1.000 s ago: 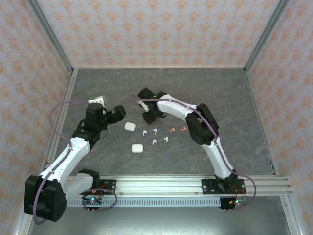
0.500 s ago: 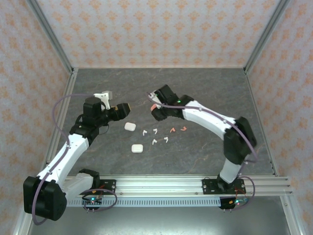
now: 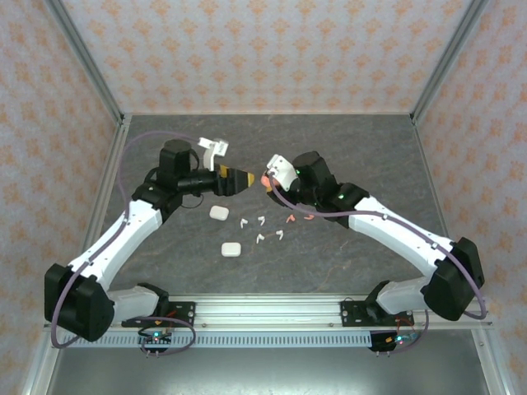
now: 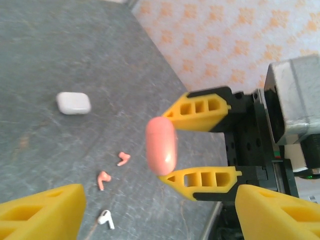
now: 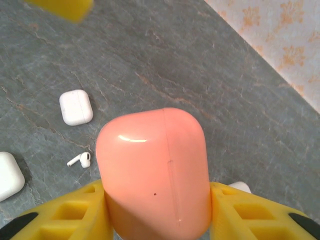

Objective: Insert wireless bluetooth earbuds into charging case

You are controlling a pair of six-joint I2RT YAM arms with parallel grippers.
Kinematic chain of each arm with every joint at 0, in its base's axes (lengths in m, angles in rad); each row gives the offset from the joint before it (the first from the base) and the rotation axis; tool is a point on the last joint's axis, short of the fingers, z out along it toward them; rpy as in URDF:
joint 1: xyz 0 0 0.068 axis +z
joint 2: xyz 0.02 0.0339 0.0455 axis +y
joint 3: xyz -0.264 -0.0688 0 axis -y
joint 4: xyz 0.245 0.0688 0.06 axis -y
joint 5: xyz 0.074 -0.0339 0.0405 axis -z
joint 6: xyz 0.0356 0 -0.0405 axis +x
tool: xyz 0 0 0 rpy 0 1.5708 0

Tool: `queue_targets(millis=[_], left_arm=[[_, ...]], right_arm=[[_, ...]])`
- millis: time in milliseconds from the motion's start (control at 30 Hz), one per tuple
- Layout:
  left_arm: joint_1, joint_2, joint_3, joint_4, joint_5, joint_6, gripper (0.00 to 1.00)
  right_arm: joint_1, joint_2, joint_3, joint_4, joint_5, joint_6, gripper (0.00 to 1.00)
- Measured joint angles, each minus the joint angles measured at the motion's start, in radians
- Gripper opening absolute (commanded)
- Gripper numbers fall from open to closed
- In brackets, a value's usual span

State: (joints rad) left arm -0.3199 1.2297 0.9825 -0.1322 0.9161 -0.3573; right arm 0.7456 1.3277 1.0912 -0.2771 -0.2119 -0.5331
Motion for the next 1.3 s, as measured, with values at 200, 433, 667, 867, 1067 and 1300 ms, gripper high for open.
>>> queue_targets(millis=[200, 433, 667, 867, 1067, 1300], left_arm=[[-0.047, 0.064, 0.016, 0.0, 0.018, -0.002, 0.77], [-0.072, 0.106, 0.022, 0.006, 0.02, -0.017, 0.61], [-0.081, 0.139, 0.039, 0.036, 0.023, -0.038, 0.44], [-0.093, 0.154, 0.046, 0.039, 0.033, -0.035, 0.27], [-0.094, 0.154, 0.049, 0.039, 0.039, -0.034, 0.17], [-0.1, 0.137, 0.039, 0.06, 0.024, -0.022, 0.09]], right_arm=[[0.0, -0.005, -0.004, 0.029, -0.039, -0.023, 0.45], [0.0, -0.007, -0.006, 0.032, -0.059, -0.034, 0.46], [0.0, -0.008, -0.007, 0.032, -0.063, -0.053, 0.46], [0.0, -0.008, -0.007, 0.032, -0.066, -0.07, 0.46], [0.0, -0.008, -0.006, 0.035, -0.062, -0.074, 0.55], [-0.035, -0.021, 0.003, -0.023, -0.118, -0.023, 0.9]])
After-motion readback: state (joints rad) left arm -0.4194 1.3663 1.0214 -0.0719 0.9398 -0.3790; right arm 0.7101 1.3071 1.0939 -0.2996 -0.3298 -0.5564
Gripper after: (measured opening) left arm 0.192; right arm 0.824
